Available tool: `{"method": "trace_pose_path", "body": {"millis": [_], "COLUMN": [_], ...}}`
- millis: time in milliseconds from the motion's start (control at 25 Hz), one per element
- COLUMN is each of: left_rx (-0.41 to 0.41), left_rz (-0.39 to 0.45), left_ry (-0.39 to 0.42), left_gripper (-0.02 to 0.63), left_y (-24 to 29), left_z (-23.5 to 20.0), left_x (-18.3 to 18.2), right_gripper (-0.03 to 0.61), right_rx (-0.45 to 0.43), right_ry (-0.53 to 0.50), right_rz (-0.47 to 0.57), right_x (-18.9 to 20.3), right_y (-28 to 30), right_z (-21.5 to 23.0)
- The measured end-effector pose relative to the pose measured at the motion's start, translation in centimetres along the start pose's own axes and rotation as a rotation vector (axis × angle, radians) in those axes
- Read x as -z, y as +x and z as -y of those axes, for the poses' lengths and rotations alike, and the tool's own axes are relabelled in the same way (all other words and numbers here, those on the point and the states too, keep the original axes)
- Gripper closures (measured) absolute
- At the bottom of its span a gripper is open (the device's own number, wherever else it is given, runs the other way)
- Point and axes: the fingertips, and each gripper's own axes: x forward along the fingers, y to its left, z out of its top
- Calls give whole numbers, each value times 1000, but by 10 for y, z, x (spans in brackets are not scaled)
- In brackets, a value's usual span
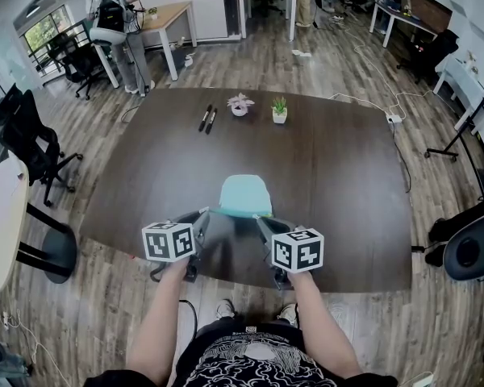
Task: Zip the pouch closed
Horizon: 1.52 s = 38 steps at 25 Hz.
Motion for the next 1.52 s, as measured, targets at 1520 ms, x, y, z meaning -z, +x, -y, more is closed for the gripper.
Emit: {"method": "trace_pose_path", "body": {"millis": [1520], "left_rx": [-43], "left_rz": [5], "left_ry": [-38], "left_gripper": [592], "left_y": [-3], "left_z": [-17], "left_x": [3], "right_gripper": [568], "right_rx": [37], "right_ry": [33], "right_rz": [4], "right_x": [1], "right_y": [-5], "right_z": [15]}}
